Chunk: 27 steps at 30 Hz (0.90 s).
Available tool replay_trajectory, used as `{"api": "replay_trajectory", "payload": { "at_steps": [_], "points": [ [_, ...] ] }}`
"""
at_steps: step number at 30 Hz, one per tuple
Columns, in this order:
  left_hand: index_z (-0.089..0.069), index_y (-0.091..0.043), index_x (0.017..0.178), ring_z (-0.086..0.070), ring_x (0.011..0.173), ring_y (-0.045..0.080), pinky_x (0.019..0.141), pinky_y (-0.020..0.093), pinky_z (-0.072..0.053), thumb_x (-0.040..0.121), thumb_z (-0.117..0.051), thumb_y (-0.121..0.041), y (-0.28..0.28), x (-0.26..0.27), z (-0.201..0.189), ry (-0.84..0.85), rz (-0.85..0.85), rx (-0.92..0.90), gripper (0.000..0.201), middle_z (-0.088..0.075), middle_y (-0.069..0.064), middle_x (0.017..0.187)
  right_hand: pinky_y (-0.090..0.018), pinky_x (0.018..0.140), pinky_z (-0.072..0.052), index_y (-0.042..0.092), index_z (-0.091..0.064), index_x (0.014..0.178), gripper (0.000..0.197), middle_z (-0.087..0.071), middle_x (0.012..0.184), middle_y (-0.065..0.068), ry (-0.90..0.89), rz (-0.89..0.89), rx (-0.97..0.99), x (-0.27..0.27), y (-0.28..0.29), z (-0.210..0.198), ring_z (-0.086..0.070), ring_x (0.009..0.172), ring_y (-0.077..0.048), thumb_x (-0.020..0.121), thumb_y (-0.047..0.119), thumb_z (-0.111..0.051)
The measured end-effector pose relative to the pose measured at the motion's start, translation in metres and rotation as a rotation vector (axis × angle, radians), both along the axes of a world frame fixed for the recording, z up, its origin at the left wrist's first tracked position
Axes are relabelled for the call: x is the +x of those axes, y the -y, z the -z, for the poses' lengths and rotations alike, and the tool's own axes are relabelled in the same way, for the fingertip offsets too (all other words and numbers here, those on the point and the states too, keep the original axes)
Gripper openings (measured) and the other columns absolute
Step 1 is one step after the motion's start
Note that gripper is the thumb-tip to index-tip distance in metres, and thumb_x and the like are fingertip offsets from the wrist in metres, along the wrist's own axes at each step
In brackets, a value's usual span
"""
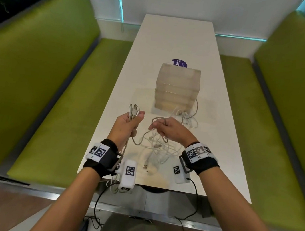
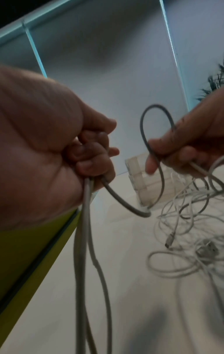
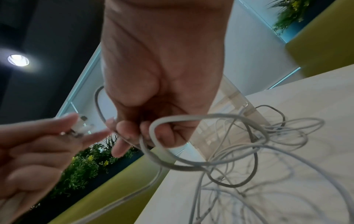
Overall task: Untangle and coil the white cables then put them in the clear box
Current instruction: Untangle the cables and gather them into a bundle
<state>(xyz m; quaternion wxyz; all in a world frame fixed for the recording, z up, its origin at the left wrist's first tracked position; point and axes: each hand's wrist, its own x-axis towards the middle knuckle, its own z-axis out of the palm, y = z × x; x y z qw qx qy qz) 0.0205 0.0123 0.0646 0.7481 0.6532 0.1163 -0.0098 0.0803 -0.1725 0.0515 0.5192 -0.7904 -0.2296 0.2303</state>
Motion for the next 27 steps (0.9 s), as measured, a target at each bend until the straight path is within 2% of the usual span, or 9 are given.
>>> {"api": "replay_trajectory", "payload": {
  "at_steps": [5,8,12,15,18,20,23,25,27],
  "points": [
    [-0.059,-0.013,0.090,-0.019,0.050,0.011,0.045,0.022,-0.019,0.088,-0.067,-0.026,-0.004,-0.002,0.020,-0.067,0.013,0.066,0.016,-0.028,-0.008,0.059,-0.023,0.063,-0.041,0.011,-0.064,0.081,0.033,-0.050,0.071,-0.006,-0.071,0.066,0.287,-0.003,0.005,-0.005,-0.047,0.061,-0.015,0.097,0.032,-0.045],
    [-0.045,-0.018,0.072,-0.018,0.048,0.009,0.043,0.021,-0.018,0.088,-0.066,-0.031,0.001,-0.004,0.024,-0.120,0.096,0.046,0.029,-0.026,-0.010,0.055,-0.023,0.065,-0.046,0.004,-0.058,0.081,0.031,-0.056,0.073,-0.001,-0.232,0.062,0.567,-0.004,0.003,-0.013,-0.052,0.065,-0.013,0.091,0.031,-0.044],
    [-0.061,-0.011,0.081,-0.018,0.045,0.006,0.043,0.020,-0.014,0.088,-0.061,-0.032,0.016,-0.004,0.017,-0.124,0.145,-0.082,0.022,-0.025,-0.010,0.053,-0.025,0.067,-0.050,0.007,-0.062,0.079,0.030,-0.058,0.074,-0.001,-0.368,0.008,0.706,-0.007,-0.004,-0.015,-0.056,0.065,-0.014,0.087,0.034,-0.049],
    [-0.065,-0.009,0.092,-0.021,0.043,0.003,0.041,0.017,-0.016,0.089,-0.055,-0.038,0.020,-0.001,0.008,-0.114,0.089,-0.232,0.031,-0.026,-0.011,0.050,-0.024,0.063,-0.047,0.005,-0.057,0.084,0.030,-0.058,0.071,-0.002,-0.360,0.003,0.634,-0.008,-0.008,-0.014,-0.052,0.062,-0.014,0.092,0.034,-0.051],
    [-0.057,-0.008,0.091,-0.021,0.042,0.003,0.040,0.017,-0.018,0.076,-0.059,-0.053,0.020,0.002,-0.002,-0.097,0.035,-0.272,0.047,-0.028,-0.011,0.049,-0.025,0.057,-0.042,0.010,-0.051,0.097,0.008,-0.054,0.065,-0.001,-0.309,0.083,0.508,-0.012,-0.013,-0.011,-0.046,0.058,-0.014,0.096,0.018,-0.048],
    [-0.055,-0.010,0.087,-0.027,0.042,0.004,0.040,0.017,-0.023,0.073,-0.064,-0.055,0.020,0.003,-0.008,-0.090,0.054,-0.200,0.048,-0.035,-0.011,0.048,-0.025,0.055,-0.038,0.009,-0.044,0.105,0.011,-0.050,0.065,-0.002,-0.235,0.112,0.335,-0.017,-0.018,-0.008,-0.043,0.056,-0.013,0.097,0.014,-0.049],
    [-0.063,-0.008,0.085,-0.058,0.050,0.015,0.050,0.023,-0.046,0.084,-0.068,-0.035,0.022,0.003,-0.012,-0.067,0.092,-0.060,0.027,-0.062,0.001,0.058,-0.020,0.051,-0.034,0.016,-0.049,0.102,0.006,-0.048,0.059,0.011,-0.097,0.004,0.128,-0.026,-0.030,-0.009,-0.039,0.051,-0.004,0.097,0.015,-0.048],
    [-0.065,-0.013,0.082,-0.059,0.058,0.015,0.056,0.026,-0.043,0.084,-0.070,-0.027,0.019,0.005,-0.011,-0.088,0.083,0.095,0.015,-0.064,0.001,0.066,-0.015,0.048,-0.031,0.024,-0.053,0.088,0.018,-0.044,0.049,0.016,-0.092,-0.036,0.089,-0.027,-0.035,-0.016,-0.035,0.046,0.001,0.095,0.009,-0.047],
    [-0.063,-0.019,0.077,-0.048,0.053,0.008,0.052,0.023,-0.034,0.085,-0.069,-0.033,0.014,0.003,-0.011,-0.114,0.106,0.179,0.017,-0.057,-0.008,0.058,-0.017,0.047,-0.030,0.022,-0.056,0.082,0.016,-0.044,0.049,0.015,-0.124,-0.068,0.043,-0.025,-0.036,-0.020,-0.035,0.046,0.000,0.092,0.010,-0.051]
  ]
}}
